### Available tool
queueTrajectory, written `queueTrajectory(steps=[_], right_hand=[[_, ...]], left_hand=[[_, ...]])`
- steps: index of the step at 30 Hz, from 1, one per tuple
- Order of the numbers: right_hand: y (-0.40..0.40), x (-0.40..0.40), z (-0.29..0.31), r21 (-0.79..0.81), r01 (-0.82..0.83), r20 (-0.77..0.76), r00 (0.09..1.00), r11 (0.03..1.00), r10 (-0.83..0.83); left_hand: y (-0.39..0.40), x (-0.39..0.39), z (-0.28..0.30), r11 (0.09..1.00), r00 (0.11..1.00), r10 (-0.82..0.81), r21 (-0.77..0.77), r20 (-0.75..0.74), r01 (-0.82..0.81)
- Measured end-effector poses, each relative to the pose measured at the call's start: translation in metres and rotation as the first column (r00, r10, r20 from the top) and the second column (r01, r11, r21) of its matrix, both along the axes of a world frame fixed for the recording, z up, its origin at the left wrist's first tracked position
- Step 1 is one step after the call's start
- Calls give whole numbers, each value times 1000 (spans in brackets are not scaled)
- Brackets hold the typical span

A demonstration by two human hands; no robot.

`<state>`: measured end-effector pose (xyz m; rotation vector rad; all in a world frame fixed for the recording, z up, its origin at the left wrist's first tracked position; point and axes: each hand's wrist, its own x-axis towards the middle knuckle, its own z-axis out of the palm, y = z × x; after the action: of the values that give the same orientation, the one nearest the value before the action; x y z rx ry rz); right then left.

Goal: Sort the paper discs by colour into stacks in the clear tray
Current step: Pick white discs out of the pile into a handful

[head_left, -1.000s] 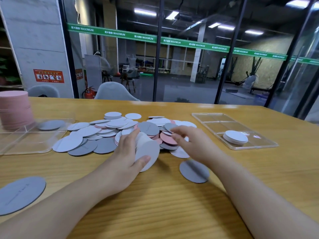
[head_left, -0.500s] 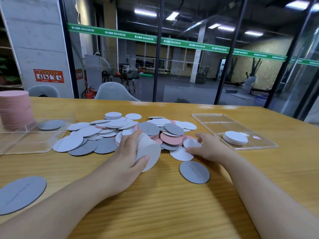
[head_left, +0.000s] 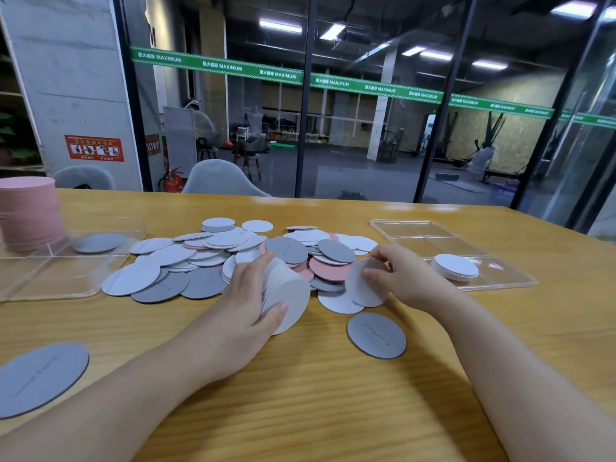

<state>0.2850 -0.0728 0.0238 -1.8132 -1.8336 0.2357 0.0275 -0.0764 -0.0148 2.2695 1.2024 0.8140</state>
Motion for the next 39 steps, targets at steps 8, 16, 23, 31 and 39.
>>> queueTrajectory(steps=[8,16,23,31,39], right_hand=[[-12,-18,9,-101,-376,-256,904,921,341],[-16,-44,1,-62,-368,-341,881,928,327],[-16,-38,8,-55,-262,-188,950,964,247],[-12,-22,3,-347,47,209,977,937,29],[-7,-28,2,-286,55,267,963,957,24]], left_hand=[[-1,0,0,1000,1000,10,-8,19,-10],[-1,1,1,1000,1000,-1,3,3,1],[0,1,0,1000,1000,6,-5,5,-6],[0,0,-1,1000,1000,5,-8,6,-5],[0,1,-1,1000,1000,5,3,15,-5]])
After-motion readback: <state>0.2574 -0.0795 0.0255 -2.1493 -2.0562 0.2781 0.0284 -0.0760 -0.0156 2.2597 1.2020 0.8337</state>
